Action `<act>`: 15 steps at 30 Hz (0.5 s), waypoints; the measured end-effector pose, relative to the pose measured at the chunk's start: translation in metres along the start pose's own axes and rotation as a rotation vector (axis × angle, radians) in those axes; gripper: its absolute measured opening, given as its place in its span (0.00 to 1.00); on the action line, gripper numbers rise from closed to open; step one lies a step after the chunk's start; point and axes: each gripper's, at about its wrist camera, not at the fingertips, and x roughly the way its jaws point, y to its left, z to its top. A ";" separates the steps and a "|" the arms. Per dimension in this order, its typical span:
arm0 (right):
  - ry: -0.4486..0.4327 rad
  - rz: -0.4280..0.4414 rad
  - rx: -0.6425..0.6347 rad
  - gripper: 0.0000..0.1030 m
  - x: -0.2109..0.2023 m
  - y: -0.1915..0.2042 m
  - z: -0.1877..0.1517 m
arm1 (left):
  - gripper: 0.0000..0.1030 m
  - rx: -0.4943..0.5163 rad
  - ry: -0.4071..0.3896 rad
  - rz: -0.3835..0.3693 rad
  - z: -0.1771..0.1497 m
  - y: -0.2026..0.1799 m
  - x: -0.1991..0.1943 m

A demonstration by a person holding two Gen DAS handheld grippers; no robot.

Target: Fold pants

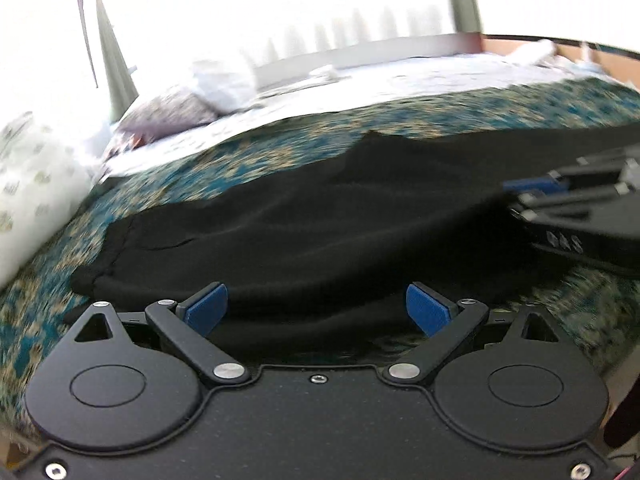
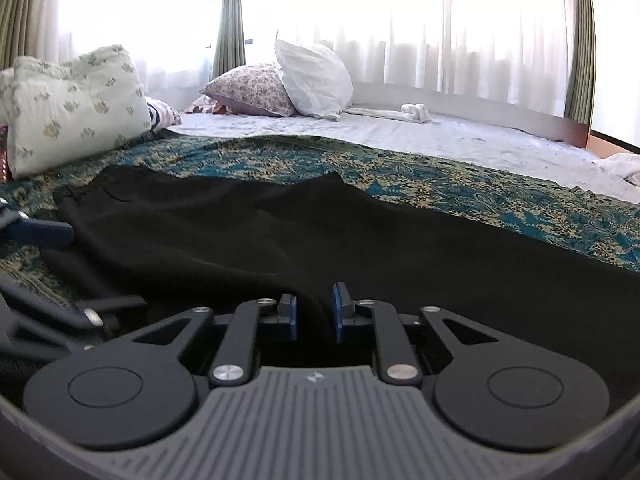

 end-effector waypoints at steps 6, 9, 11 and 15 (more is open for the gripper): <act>-0.007 0.017 0.013 0.20 -0.004 -0.002 0.003 | 0.94 0.032 -0.039 -0.038 0.009 -0.027 0.014; -0.001 0.021 0.016 0.19 -0.004 -0.003 0.001 | 0.76 0.067 -0.068 -0.015 0.015 -0.039 0.026; 0.000 0.014 0.000 0.19 -0.005 -0.004 -0.001 | 0.52 0.096 -0.072 0.000 0.015 -0.043 0.033; 0.034 -0.082 -0.113 0.47 0.001 0.005 -0.013 | 0.10 0.068 -0.032 0.016 0.014 -0.035 0.041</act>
